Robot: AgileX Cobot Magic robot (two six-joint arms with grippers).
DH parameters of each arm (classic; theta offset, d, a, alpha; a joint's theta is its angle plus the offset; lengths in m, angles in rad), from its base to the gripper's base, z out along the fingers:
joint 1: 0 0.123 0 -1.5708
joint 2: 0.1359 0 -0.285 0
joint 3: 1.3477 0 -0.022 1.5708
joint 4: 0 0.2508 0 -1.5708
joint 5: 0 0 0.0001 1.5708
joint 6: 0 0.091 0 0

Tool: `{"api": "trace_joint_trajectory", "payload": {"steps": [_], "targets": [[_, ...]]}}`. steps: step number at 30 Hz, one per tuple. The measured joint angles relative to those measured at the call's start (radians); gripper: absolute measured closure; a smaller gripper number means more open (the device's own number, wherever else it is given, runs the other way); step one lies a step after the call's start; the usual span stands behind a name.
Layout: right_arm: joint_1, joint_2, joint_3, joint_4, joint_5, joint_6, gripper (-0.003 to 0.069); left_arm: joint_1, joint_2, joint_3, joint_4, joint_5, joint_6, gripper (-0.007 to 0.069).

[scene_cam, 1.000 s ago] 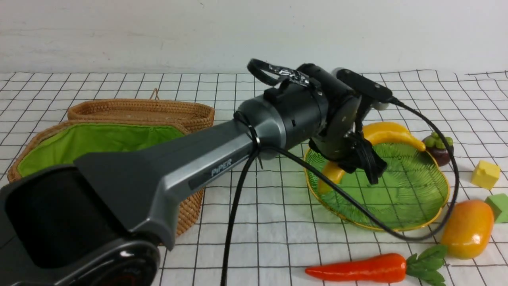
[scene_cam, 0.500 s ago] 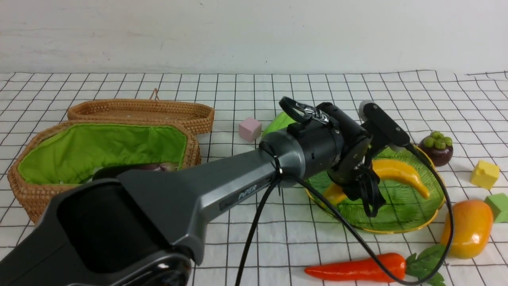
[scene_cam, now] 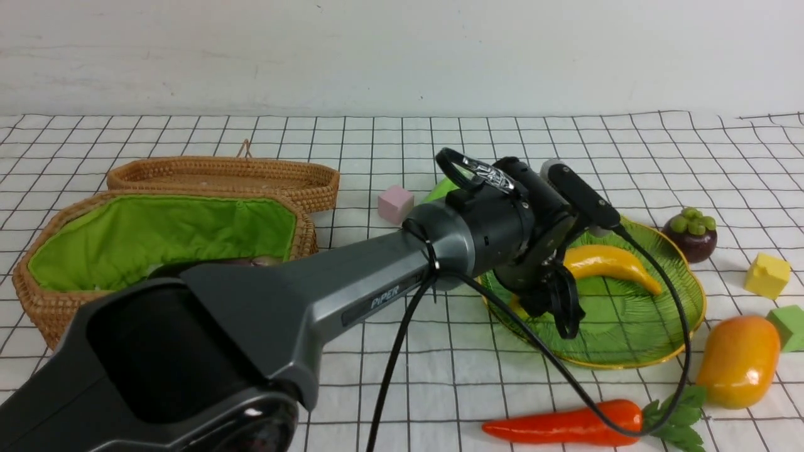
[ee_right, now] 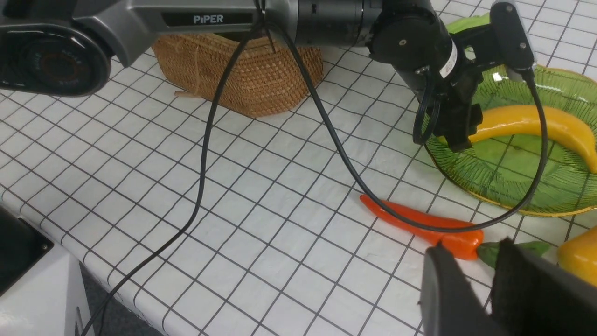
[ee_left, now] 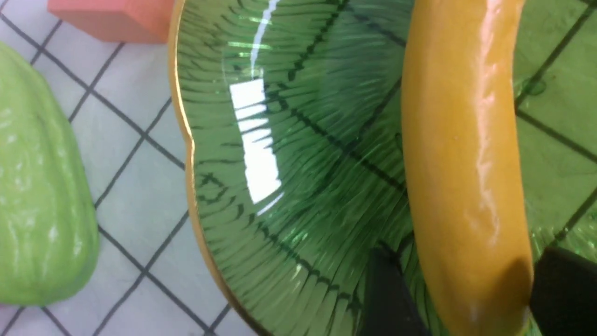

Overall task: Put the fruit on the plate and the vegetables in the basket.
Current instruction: Use the left arm to grab a banana and put it into the right plate, then take a chayote with your right arm and place it on the basket on the left.

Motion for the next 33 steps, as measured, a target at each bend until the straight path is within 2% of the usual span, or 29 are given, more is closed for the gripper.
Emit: {"api": "trace_joint_trajectory", "payload": {"steps": [6,10,11,12,13,14,22,28,33], "targets": [[0.0,0.005,0.0,-0.001,0.0,0.005,0.0476,0.0,-0.13,0.001,0.001,0.187,0.0,0.0243],[0.0,0.041,0.0,-0.008,0.0,0.011,0.0476,0.001,-0.27,0.001,0.006,0.297,-0.026,0.0382],[0.0,0.068,0.0,-0.016,0.0,0.012,0.0476,0.001,-0.334,0.0,0.009,0.339,-0.039,0.0482],[0.0,0.08,0.0,-0.016,0.0,0.012,0.0475,0.001,-0.36,0.0,0.01,0.358,-0.043,0.0529],[0.0,0.111,0.0,-0.022,0.0,0.012,0.0474,0.001,-0.43,0.0,0.011,0.412,-0.043,0.0622],[0.0,0.128,0.0,-0.023,0.0,0.012,0.0473,0.001,-0.461,0.0,0.012,0.433,-0.043,0.0638],[0.0,0.159,0.0,-0.002,-0.011,0.012,0.0468,0.001,-0.547,0.036,-0.009,0.455,-0.044,0.0638],[0.0,0.159,0.0,0.029,0.0,0.015,0.0466,0.009,-0.468,0.049,-0.012,0.455,-0.05,0.0638],[0.0,0.161,0.0,0.025,0.0,0.022,0.0466,0.057,-0.387,0.05,-0.05,0.454,-0.051,0.0638]]}}
